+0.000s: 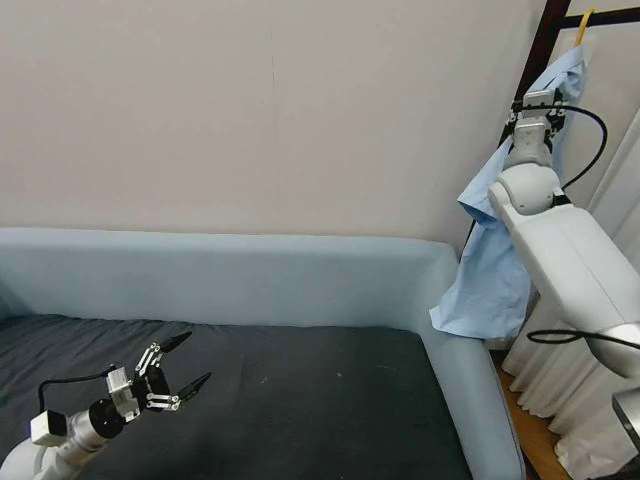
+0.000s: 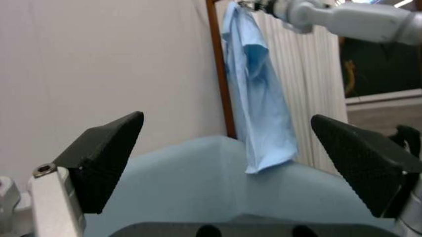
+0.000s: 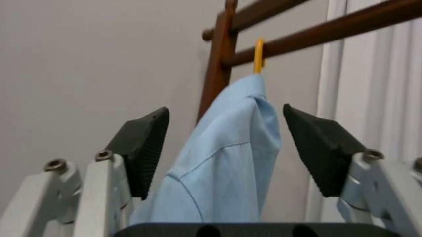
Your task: Pick up the clothes from the sofa and hang them on the clothes hanger.
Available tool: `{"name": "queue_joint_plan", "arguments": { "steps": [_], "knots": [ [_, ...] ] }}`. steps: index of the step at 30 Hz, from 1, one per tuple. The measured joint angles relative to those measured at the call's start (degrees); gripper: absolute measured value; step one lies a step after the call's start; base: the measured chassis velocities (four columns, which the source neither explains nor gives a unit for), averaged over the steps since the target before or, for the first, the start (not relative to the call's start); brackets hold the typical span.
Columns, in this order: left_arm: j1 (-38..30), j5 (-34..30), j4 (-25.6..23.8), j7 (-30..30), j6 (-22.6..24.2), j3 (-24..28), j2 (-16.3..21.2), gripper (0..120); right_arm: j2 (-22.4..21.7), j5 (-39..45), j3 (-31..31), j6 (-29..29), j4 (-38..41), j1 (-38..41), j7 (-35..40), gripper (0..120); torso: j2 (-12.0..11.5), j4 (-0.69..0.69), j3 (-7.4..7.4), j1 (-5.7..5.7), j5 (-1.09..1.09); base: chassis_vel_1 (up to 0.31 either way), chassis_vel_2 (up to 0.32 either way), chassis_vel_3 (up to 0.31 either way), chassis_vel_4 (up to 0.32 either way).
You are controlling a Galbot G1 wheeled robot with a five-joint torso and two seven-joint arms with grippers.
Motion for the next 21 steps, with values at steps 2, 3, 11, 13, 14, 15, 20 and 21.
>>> {"name": "queue_joint_plan", "arguments": {
  "steps": [2,3,11,13,14,15,20,21],
  "knots": [
    [0.70,-0.05,-1.11,-1.84,-0.26,-0.89,-0.73,100,-1.38,0.94,0.64,2.64,2.48,-1.79,-1.05,76,0.00,0.00,0.00,0.00,0.01,0.000,0.000,0.000,0.000],
    [1.82,0.17,-3.05,-5.55,-0.80,-2.05,-2.04,100,-3.81,3.79,1.98,6.89,7.03,-4.88,-3.85,83,0.00,0.00,-0.01,0.00,-0.03,0.000,0.000,0.000,0.000],
    [6.55,8.24,-16.78,-39.16,-0.27,-0.77,-14.39,100,-8.53,29.53,5.06,12.10,28.60,-28.55,-21.21,100,0.00,0.03,0.00,-0.01,-0.03,0.000,0.000,0.000,0.000],
    [7.09,12.16,-18.74,-45.83,0.76,0.66,-16.56,100,-7.20,27.89,5.41,12.11,29.85,-31.68,-21.92,100,0.01,0.03,-0.01,-0.01,-0.04,0.000,0.000,0.000,0.000],
    [8.04,17.74,-21.06,-53.81,3.28,2.44,-19.02,100,-5.24,24.90,6.00,12.09,30.82,-35.47,-22.07,100,0.00,0.02,-0.01,-0.01,-0.04,0.000,0.000,0.000,0.000],
    [8.97,22.12,-22.96,-59.53,5.87,3.77,-21.02,100,-3.43,21.91,6.68,11.81,31.38,-38.85,-21.78,100,0.00,0.03,0.00,0.00,-0.04,0.000,0.000,0.000,0.000],
    [12.11,33.10,-26.67,-69.19,9.69,5.59,-27.00,100,2.72,11.94,9.10,10.36,32.03,-48.78,-19.98,100,0.00,0.03,0.00,-0.01,-0.01,0.000,0.000,0.000,0.000],
    [12.49,34.21,-26.84,-69.24,9.26,5.59,-27.94,100,3.89,10.21,9.83,10.04,32.11,-50.48,-20.12,100,0.00,0.03,0.00,-0.01,-0.01,0.000,0.000,0.000,0.000]
  ]
}}
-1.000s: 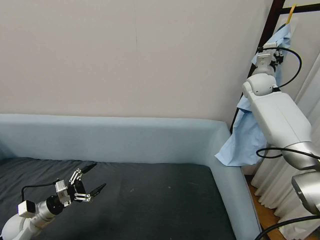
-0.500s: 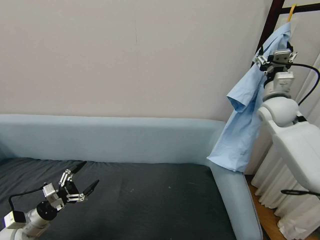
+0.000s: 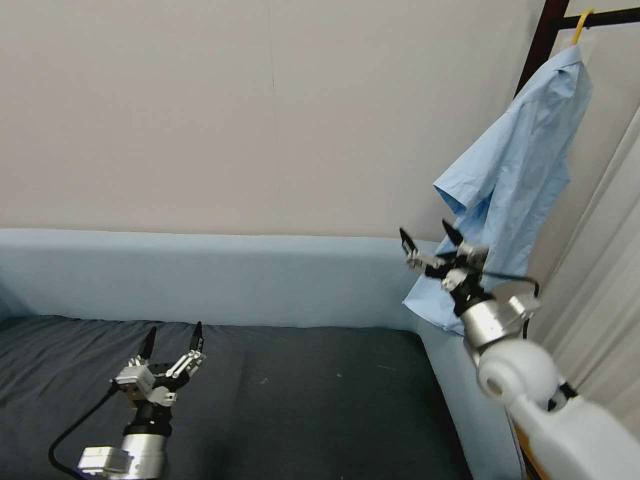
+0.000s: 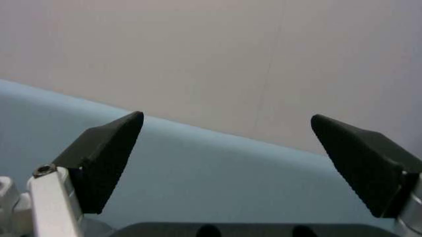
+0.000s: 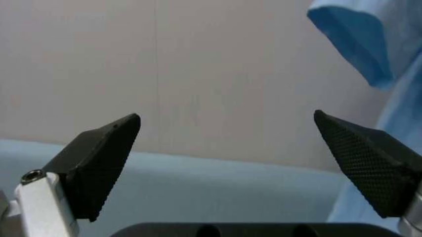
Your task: Pick up the clothes from the sofa and hang them on the clothes hanger.
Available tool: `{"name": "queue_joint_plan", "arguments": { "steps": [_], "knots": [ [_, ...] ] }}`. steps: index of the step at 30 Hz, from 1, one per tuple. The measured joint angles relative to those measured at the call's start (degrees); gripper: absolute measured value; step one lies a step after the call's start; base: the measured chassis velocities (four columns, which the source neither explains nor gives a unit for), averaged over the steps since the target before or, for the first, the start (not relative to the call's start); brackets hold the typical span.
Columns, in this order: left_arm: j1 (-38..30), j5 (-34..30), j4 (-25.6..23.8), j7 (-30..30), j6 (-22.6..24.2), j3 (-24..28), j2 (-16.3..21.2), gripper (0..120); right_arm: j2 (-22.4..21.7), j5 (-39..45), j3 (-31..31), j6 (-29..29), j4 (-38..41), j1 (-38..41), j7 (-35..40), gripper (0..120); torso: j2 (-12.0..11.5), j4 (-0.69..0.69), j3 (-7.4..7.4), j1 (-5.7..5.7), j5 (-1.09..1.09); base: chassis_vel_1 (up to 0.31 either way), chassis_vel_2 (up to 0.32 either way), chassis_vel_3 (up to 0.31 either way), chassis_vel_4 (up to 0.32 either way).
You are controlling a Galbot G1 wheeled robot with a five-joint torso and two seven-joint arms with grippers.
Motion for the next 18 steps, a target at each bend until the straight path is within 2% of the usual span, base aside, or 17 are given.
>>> {"name": "queue_joint_plan", "arguments": {
  "steps": [1,3,6,10,18],
  "knots": [
    [0.00,0.00,0.00,0.00,0.00,0.00,0.00,100,0.00,0.00,0.00,0.00,0.00,0.00,0.00,100,0.00,0.00,0.00,0.00,0.00,0.000,0.000,0.000,0.000],
    [1.41,2.50,-0.40,2.51,-0.95,-0.11,-2.63,100,5.41,-7.53,3.88,-0.51,0.59,-7.41,-0.88,100,0.00,-0.01,-0.01,0.00,-0.02,0.000,0.000,0.000,0.000],
    [3.15,2.47,-0.84,4.67,0.53,0.45,-2.66,100,13.05,-15.90,8.61,-0.63,2.15,-19.04,-1.17,100,0.00,-0.04,-0.01,0.00,-0.03,0.000,0.000,0.000,0.000],
    [4.01,1.21,-1.69,4.54,2.69,0.65,-2.02,100,15.68,-17.94,10.20,-0.14,3.51,-24.11,-1.13,100,0.00,-0.04,-0.01,0.00,-0.03,0.000,0.000,0.000,0.000],
    [5.06,1.31,-2.61,4.19,4.66,0.86,-1.92,100,15.71,-18.70,10.61,0.37,4.82,-27.11,-0.95,100,0.00,-0.01,0.00,0.00,-0.04,0.000,0.000,0.000,0.000]
  ]
}}
